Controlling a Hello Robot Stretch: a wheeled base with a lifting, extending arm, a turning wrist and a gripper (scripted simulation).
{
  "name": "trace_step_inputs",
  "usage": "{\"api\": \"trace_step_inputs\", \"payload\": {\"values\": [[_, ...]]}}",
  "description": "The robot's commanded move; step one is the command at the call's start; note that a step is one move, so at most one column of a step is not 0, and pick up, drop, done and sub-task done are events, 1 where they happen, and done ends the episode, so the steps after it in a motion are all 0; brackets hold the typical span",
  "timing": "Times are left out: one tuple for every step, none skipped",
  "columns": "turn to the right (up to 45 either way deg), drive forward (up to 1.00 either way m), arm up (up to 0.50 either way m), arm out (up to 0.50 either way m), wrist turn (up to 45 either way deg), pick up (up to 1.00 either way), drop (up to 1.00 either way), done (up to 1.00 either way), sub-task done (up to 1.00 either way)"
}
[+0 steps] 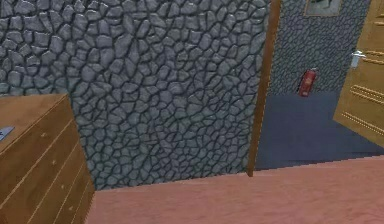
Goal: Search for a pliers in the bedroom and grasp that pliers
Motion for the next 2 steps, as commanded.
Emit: {"api": "trace_step_inputs", "payload": {"values": [[45.0, 0.0, 0.0, 0.0, 0.0, 0.0, 0.0, 0.0, 0.0], [3.0, 0.0, 0.0, 0.0, 0.0, 0.0, 0.0, 0.0, 0.0]]}}
